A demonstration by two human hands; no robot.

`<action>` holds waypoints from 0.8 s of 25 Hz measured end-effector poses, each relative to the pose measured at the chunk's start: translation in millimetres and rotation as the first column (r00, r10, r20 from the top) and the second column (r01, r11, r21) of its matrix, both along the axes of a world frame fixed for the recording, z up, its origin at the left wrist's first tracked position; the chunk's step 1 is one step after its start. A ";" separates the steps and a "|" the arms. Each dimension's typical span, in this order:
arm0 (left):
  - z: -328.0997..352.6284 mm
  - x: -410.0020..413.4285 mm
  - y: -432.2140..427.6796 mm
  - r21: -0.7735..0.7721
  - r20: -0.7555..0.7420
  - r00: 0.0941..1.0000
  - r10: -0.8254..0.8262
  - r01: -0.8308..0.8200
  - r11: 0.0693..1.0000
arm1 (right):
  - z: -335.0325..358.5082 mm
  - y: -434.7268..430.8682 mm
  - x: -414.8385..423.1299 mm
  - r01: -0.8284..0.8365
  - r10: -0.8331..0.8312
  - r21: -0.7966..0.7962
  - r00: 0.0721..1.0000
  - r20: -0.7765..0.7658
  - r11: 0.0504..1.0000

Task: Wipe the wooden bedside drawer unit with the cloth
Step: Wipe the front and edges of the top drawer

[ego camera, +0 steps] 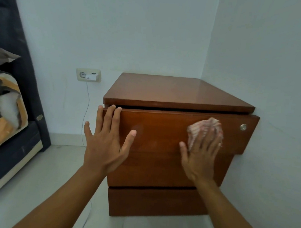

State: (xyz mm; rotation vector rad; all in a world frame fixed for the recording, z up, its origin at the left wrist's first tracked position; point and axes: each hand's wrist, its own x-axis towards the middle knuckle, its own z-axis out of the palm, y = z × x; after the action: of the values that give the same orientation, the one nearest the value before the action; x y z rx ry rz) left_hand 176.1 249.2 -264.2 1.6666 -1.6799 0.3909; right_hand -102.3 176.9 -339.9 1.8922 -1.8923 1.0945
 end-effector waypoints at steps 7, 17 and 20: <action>0.7 -0.7 1.9 -0.009 -0.011 1.000 0.001 -0.001 1.000 | -5.5 -13.9 -87.3 -0.043 0.035 0.025 0.967 0.251 0.999; -0.6 -2.7 0.3 0.003 -0.002 1.000 0.020 -0.020 1.000 | 11.5 32.3 -1.0 -0.090 0.179 -0.393 0.964 0.195 0.915; -1.6 -2.1 -0.1 -0.005 0.005 1.000 0.026 -0.026 1.000 | -13.7 35.5 78.2 -0.265 0.241 -0.226 0.962 -0.126 0.937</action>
State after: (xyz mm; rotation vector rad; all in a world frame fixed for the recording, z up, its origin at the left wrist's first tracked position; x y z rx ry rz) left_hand 173.9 249.1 -265.7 1.6863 -1.6616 0.4118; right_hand -24.1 212.4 -353.5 2.0434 -1.4184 1.2200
